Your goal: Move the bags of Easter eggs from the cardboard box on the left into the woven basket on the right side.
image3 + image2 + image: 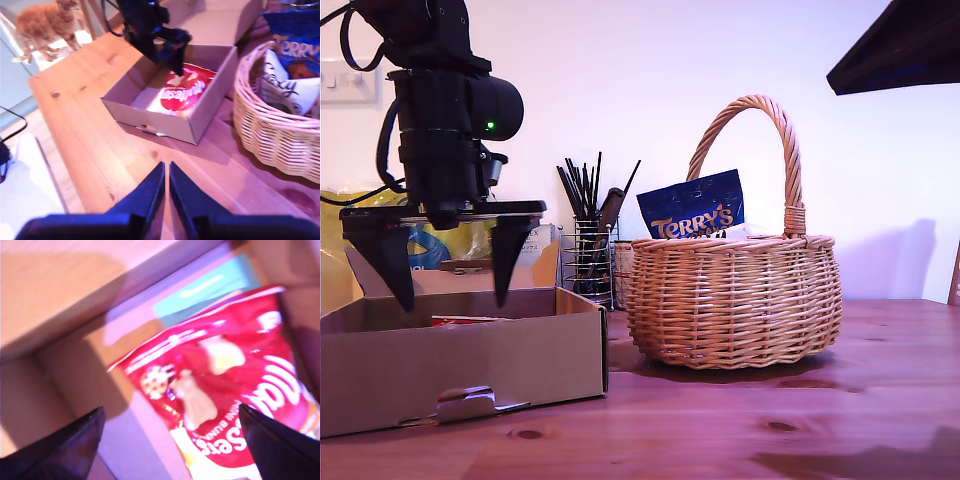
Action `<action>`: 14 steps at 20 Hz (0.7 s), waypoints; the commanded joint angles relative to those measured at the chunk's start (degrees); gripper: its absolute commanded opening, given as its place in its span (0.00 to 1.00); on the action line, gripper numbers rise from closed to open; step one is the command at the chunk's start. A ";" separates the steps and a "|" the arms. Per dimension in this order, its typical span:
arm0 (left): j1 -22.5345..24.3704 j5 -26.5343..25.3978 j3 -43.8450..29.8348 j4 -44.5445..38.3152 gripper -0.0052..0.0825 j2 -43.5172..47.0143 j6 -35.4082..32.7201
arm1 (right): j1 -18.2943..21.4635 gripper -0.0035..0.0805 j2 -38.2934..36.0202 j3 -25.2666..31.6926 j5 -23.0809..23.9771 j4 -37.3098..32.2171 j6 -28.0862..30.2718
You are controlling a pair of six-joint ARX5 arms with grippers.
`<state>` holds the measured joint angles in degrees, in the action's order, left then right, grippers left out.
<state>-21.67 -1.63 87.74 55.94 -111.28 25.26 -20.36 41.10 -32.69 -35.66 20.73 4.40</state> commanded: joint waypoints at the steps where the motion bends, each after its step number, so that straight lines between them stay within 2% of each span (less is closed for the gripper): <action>1: -0.42 1.42 -0.52 -0.66 0.96 -4.50 2.01 | -0.28 0.03 -0.02 -0.87 -0.46 -0.35 0.00; 7: -1.46 11.04 -0.52 -4.94 0.96 -10.67 6.29 | -0.63 0.03 -0.02 -0.87 -1.81 -0.37 -0.07; 14: -3.15 11.23 -0.52 -8.39 0.94 -11.93 4.31 | -0.63 0.03 -0.02 -0.87 -1.79 -0.94 -0.04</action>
<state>-24.25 9.72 87.99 48.21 -119.42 30.11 -20.73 41.10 -32.69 -37.12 20.16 4.38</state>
